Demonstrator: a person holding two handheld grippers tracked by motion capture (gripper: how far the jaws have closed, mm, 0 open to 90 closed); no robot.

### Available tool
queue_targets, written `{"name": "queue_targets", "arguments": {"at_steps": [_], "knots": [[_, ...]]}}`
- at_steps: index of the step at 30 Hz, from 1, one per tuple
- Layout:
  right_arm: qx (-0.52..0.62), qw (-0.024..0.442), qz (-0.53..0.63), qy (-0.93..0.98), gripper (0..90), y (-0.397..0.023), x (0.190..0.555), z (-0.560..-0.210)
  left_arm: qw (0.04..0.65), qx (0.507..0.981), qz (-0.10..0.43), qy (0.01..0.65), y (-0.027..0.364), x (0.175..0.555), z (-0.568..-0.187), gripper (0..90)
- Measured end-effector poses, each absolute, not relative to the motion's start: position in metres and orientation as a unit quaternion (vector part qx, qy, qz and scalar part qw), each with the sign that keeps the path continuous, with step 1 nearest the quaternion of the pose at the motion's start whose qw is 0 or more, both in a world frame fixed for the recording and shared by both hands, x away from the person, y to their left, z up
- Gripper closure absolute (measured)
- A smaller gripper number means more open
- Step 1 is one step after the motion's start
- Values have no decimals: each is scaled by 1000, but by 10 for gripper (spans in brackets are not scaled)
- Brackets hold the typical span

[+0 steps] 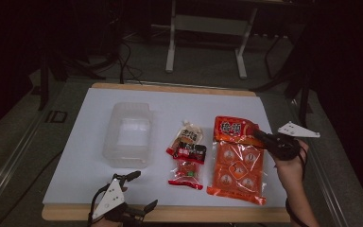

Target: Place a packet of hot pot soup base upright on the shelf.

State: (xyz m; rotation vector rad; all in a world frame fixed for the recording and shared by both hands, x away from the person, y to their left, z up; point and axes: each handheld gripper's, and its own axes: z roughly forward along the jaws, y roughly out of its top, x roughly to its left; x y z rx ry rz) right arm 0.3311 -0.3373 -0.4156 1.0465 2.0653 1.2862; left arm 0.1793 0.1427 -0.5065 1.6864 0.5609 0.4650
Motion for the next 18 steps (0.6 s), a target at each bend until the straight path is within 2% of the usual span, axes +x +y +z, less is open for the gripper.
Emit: {"name": "queue_targets", "arguments": {"at_steps": [8, 18], "knots": [[349, 249, 498, 754, 889, -328, 308, -396, 594, 748, 185, 234, 137, 176, -505, 14], [320, 244, 528, 748, 888, -326, 278, -382, 603, 739, 180, 242, 140, 177, -505, 14]]}}
